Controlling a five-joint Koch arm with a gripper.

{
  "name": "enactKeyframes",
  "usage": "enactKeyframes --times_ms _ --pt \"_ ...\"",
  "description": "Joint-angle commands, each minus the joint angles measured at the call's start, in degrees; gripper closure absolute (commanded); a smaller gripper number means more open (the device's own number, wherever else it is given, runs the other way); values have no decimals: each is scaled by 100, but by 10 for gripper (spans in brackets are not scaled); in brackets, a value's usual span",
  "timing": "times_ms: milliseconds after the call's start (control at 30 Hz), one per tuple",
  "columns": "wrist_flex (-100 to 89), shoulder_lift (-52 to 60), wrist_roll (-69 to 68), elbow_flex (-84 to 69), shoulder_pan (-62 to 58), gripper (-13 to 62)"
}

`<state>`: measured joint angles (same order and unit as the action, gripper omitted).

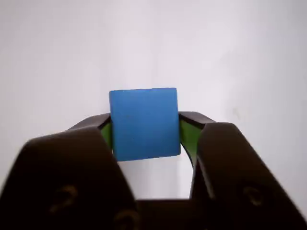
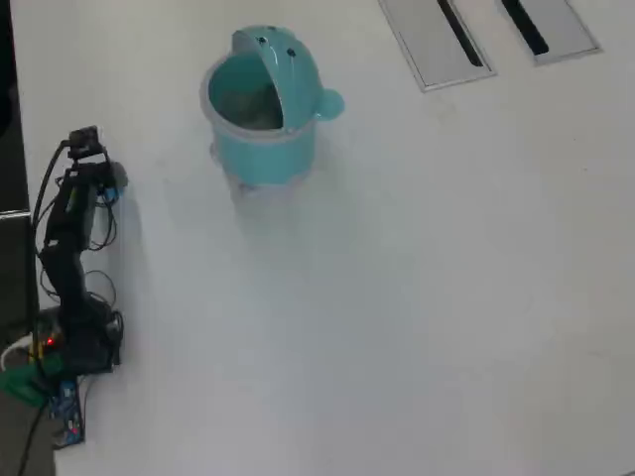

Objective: Grasp RGB lego blocks and put them in the bin one by one.

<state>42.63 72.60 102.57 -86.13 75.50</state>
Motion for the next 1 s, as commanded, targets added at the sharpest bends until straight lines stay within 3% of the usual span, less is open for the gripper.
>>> enactKeyframes --times_ms 0,700,967 --pt "-158 606 9 202 -105 345" --pt "-861 2197 -9 149 -1187 345" --pt "-1222 1652 -9 2109 -1459 345"
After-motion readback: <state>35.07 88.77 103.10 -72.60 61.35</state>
